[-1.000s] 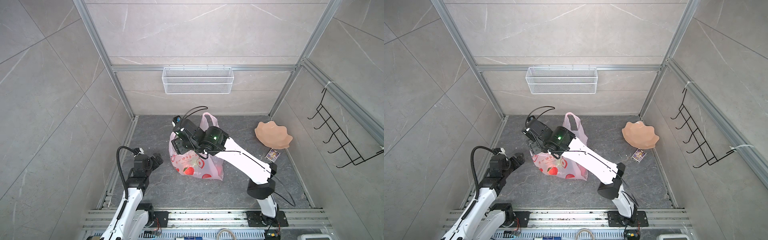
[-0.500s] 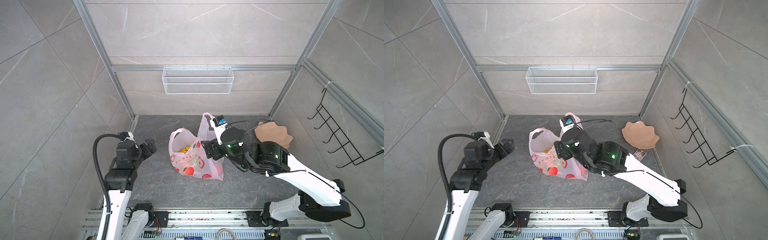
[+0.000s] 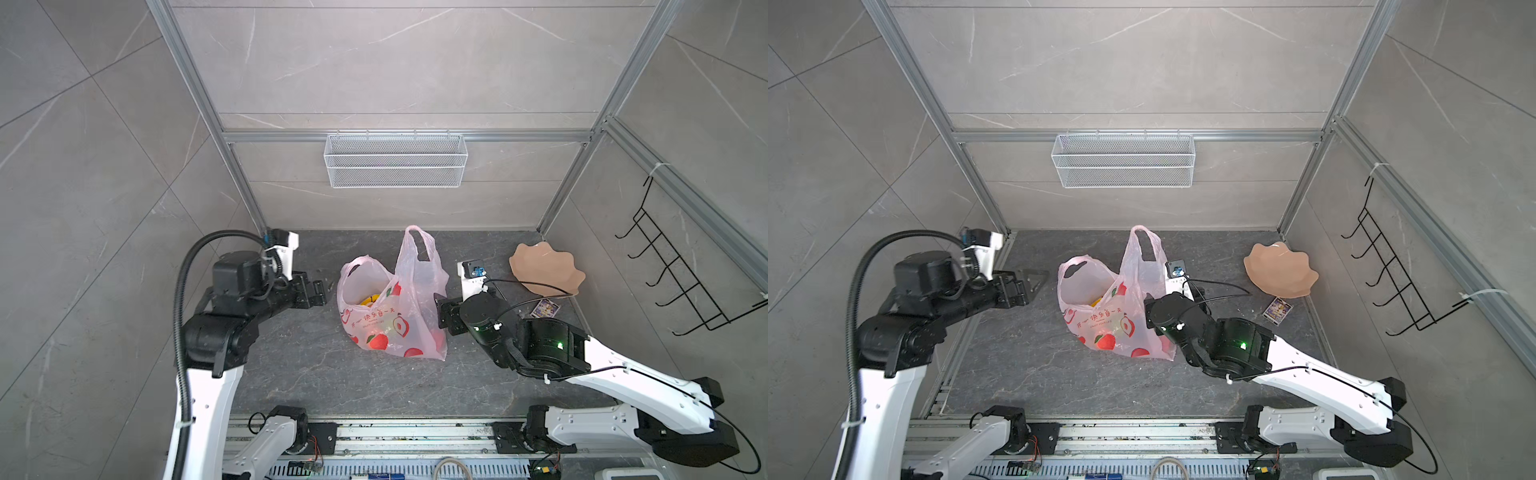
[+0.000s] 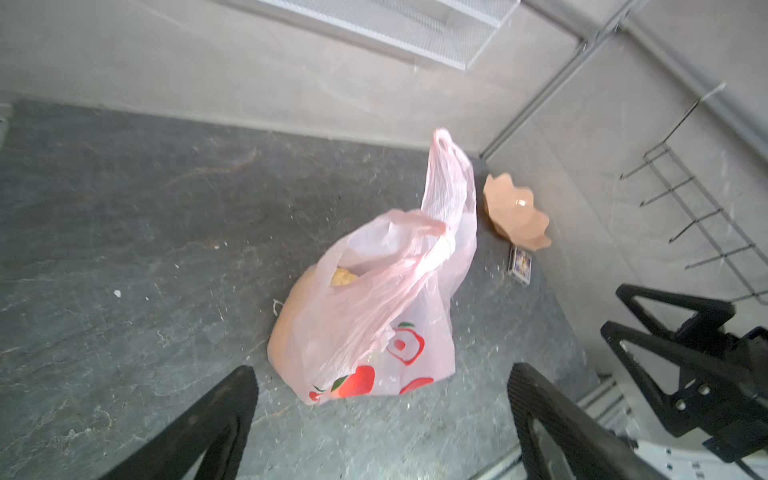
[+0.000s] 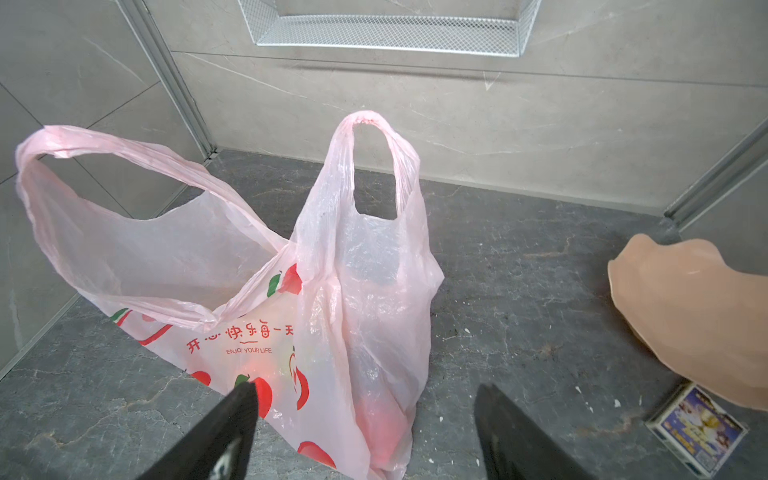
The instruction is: Take the fake fruits out of the plastic bag
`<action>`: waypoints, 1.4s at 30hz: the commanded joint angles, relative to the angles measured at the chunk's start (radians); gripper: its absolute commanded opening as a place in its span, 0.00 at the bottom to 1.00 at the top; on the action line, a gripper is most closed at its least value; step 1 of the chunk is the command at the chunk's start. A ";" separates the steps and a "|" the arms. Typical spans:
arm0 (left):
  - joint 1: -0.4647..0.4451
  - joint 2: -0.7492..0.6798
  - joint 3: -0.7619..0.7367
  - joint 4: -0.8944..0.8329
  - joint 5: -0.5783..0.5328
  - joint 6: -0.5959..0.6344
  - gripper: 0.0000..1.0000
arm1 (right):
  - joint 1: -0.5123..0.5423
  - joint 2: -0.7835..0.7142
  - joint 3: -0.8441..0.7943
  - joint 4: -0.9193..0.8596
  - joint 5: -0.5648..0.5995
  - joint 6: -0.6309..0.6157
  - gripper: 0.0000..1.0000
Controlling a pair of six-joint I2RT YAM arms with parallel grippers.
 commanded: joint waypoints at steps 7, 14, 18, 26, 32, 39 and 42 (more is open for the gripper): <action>-0.237 0.250 0.147 -0.150 -0.574 0.032 0.97 | 0.003 -0.005 -0.056 0.006 0.027 0.085 0.84; -0.246 0.324 0.157 -0.096 -0.552 0.027 0.93 | 0.003 0.004 -0.075 0.012 0.041 0.094 0.84; -0.246 0.363 0.160 -0.080 -0.573 -0.063 0.78 | -0.014 0.037 -0.063 0.000 0.057 0.141 0.86; -0.245 0.339 0.060 0.012 -0.541 -0.165 0.36 | -0.186 0.197 0.125 -0.043 -0.124 0.175 0.86; -0.243 0.261 -0.035 0.084 -0.509 -0.183 0.17 | -0.269 0.379 0.305 -0.007 -0.187 0.112 0.85; -0.243 0.229 -0.058 0.099 -0.459 -0.190 0.03 | -0.309 0.632 0.592 -0.075 -0.193 0.088 0.85; -0.243 0.220 -0.063 0.097 -0.454 -0.190 0.00 | -0.334 0.703 0.668 -0.090 -0.199 0.091 0.82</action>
